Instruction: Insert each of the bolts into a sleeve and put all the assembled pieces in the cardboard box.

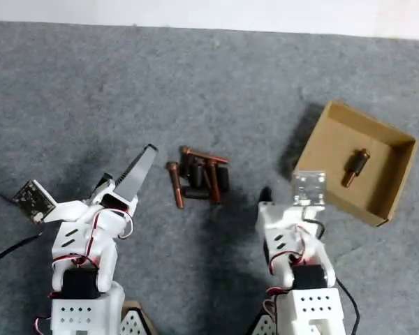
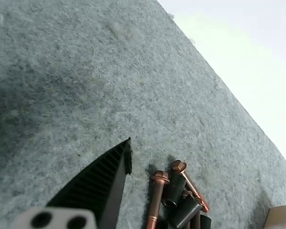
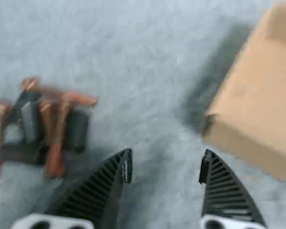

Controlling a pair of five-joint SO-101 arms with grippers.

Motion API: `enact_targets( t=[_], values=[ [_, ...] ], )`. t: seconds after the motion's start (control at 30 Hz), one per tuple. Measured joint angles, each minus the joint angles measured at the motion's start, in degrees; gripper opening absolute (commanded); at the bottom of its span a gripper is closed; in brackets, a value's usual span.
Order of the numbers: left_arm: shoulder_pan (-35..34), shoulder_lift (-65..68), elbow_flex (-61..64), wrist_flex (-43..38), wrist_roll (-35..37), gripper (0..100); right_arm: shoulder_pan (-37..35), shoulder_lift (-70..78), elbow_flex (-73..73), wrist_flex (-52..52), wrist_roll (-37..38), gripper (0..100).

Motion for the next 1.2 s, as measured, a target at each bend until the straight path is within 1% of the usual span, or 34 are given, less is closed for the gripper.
enact_targets(
  t=[0.17, 0.27, 0.4, 0.6, 0.73, 0.8, 1.0, 1.2],
  values=[
    [0.0, 0.0, 0.0, 0.0, 0.0, 59, -9.6, 0.0, -4.5, 1.2, 0.0, 20.9],
    [0.0, 0.0, 0.0, -0.2, 0.0, 59, -12.1, 3.5, -9.5, 1.2, 0.0, 20.9],
    [0.0, 0.0, 0.0, -0.2, 0.0, 59, -12.5, 16.8, -17.8, -1.5, 0.0, 20.9],
    [0.0, 0.0, 0.0, -0.2, 0.0, 59, -12.8, 45.6, -32.4, -10.2, 0.0, 20.9],
    [0.0, 0.0, 0.0, -0.2, 0.0, 59, -12.8, 62.8, -39.6, -11.3, 0.0, 20.9],
    [0.0, 0.0, 0.0, -0.2, 0.0, 59, -12.8, 68.7, -41.6, -11.5, 0.0, 20.9],
    [0.0, 0.0, 0.0, -0.2, 0.0, 59, -12.9, 77.3, -45.6, -11.7, -6.7, 20.9],
    [0.0, 0.0, 0.0, -0.2, 0.0, 59, -12.8, 78.6, -46.6, -11.7, -7.6, 20.9]
  ],
)
